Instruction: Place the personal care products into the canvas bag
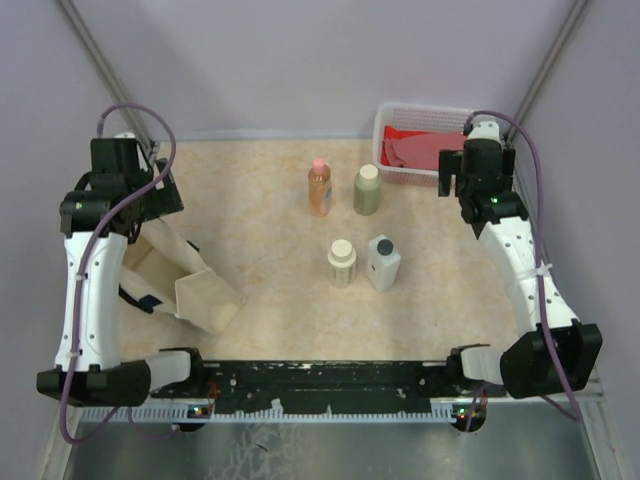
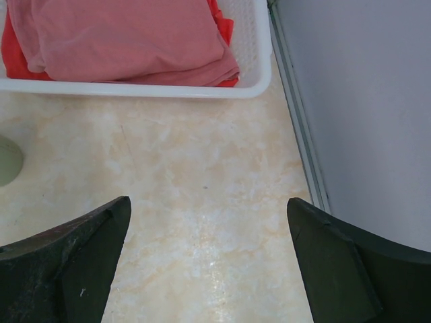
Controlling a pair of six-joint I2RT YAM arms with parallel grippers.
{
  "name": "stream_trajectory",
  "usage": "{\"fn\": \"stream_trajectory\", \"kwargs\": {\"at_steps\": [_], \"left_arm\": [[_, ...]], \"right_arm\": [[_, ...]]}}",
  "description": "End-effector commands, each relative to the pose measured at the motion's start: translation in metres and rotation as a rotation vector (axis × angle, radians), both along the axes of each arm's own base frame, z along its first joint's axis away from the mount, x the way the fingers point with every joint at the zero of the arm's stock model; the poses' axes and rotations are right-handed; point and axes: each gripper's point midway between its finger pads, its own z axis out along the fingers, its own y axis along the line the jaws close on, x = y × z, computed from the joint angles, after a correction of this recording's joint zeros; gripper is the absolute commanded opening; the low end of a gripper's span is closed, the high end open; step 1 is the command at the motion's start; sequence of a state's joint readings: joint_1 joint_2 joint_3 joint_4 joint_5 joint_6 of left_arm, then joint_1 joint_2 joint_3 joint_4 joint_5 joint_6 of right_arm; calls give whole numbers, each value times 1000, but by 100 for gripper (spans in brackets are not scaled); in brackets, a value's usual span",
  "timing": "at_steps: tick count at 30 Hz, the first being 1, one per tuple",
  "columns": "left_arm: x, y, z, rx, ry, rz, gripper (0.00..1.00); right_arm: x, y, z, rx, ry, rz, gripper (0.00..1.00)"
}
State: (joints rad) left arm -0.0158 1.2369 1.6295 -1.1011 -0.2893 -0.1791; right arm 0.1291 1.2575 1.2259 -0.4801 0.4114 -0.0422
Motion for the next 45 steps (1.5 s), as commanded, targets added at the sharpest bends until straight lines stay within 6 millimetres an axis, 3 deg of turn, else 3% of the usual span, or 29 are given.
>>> {"fn": "stream_trajectory", "kwargs": {"at_steps": [1,9,16,24,30,38,45], "left_arm": [[-41,0,-26,-70,115,104,99],[-82,-3,-46,-86,233,118,100],[-108,1,-83,-86,335,183,100],[-90,-5,-119,-114,369,181,100],[-101,4,-162,-82,473,222,100],[-100,10,-172,-138,451,261,100],[-89,-15,-199,-293,456,235,100]], "right_arm": [[10,8,21,21,-52,27,99],[13,18,9,64,-35,61,99],[15,24,4,89,-31,84,99],[15,26,3,93,-29,93,99],[13,22,3,70,-28,85,99],[13,21,4,64,-30,86,99],[17,54,5,197,-32,215,99]]}}
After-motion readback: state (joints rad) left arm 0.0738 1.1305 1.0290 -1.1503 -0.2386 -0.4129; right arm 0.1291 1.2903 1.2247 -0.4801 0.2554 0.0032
